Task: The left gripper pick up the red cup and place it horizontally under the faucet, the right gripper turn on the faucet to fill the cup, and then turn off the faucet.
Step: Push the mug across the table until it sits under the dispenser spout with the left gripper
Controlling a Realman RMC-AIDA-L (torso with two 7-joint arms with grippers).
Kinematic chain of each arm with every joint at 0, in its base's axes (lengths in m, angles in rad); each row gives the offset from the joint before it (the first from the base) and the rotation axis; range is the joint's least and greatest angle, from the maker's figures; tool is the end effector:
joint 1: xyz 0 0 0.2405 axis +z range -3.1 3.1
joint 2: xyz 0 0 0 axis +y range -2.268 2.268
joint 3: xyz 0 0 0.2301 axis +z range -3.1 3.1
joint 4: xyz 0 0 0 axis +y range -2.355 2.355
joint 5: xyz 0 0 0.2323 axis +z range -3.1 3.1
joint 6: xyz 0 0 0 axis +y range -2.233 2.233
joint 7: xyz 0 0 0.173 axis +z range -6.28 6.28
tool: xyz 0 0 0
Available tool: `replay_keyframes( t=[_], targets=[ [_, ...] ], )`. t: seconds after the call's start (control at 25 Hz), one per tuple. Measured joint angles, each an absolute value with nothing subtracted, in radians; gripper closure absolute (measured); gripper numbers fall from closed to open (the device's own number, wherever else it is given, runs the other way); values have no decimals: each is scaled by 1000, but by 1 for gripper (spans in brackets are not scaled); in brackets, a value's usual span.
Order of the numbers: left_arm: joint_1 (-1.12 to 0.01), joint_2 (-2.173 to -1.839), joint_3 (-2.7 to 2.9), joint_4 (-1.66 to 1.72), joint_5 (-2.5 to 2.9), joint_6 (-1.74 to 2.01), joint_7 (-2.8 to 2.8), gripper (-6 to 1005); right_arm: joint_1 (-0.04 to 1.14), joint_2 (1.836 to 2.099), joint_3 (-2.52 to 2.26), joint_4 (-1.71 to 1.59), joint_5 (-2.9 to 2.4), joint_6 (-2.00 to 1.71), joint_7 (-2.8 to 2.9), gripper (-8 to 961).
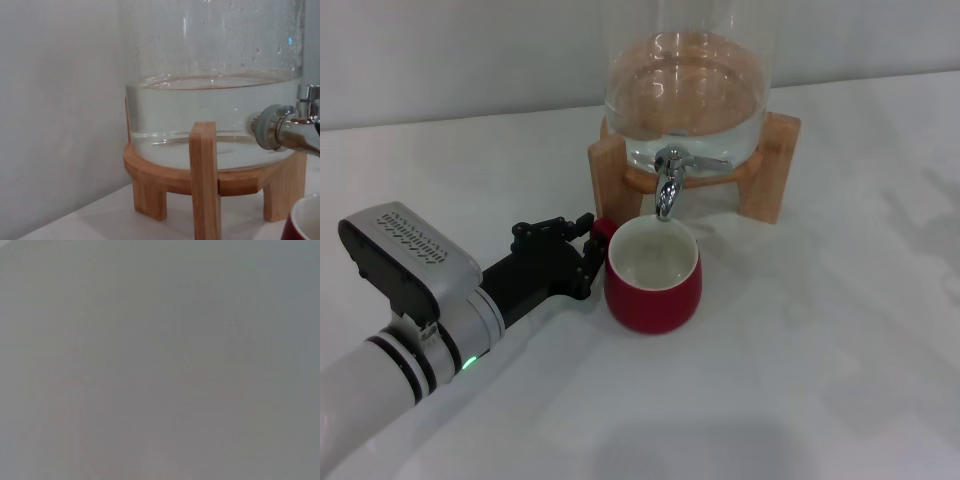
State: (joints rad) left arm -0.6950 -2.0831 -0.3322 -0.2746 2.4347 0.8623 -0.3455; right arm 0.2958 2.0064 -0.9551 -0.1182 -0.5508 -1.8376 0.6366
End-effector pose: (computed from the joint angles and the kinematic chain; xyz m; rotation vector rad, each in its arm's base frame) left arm -0.2098 0.3605 -0.1538 -2.3964 -0.3881 -0.6229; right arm 0.3015 0.2839 0.0931 -1.4891 0.2653 1.3018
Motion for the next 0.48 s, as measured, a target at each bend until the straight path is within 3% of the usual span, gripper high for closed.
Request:
replay_keyframes(
  t=[0.48],
  targets=[
    [-681,-2085,-333,-276,2434,860,-344,785,293,2006,-952,-118,-549,-1847,637,201]
  ],
)
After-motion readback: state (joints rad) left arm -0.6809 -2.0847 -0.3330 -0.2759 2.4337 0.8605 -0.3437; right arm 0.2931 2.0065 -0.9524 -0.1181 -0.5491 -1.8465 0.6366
